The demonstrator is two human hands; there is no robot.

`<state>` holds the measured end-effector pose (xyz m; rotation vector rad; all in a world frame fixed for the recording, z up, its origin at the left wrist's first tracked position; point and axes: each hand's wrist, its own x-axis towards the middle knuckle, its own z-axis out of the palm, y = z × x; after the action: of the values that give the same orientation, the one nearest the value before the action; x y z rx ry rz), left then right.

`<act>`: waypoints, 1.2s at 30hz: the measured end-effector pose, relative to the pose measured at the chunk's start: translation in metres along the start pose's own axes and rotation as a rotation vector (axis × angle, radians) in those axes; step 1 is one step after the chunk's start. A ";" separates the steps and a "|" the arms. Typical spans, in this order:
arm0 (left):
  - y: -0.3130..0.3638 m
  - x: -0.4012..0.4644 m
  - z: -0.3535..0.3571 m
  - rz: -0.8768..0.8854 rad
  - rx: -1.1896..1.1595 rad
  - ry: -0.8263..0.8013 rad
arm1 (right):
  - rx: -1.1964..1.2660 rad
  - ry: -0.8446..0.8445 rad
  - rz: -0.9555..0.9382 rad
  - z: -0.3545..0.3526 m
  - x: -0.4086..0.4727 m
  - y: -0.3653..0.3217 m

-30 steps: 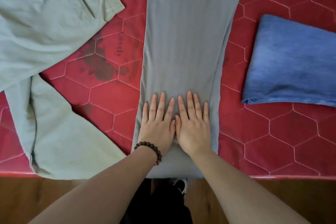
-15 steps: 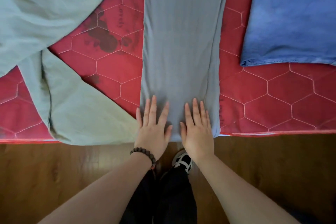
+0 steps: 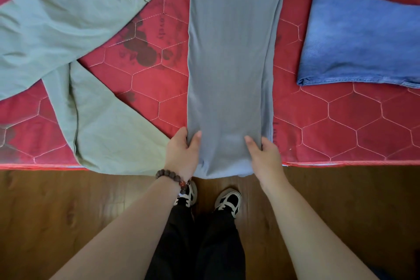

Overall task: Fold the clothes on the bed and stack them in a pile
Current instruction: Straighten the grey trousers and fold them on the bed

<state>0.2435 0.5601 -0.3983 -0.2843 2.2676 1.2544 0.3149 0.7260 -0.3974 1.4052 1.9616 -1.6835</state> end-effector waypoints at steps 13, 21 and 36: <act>-0.018 0.001 0.033 -0.210 0.143 -0.107 | -0.239 -0.046 0.048 -0.034 0.012 0.048; -0.025 -0.007 0.033 -0.070 0.128 -0.066 | -0.242 0.191 -0.100 -0.039 -0.006 0.059; 0.051 0.105 0.049 0.014 0.136 0.154 | -0.056 0.110 -0.075 -0.033 0.116 -0.062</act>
<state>0.1510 0.6358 -0.4387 -0.3258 2.4768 1.1124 0.2211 0.8196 -0.4235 1.4507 2.1280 -1.6001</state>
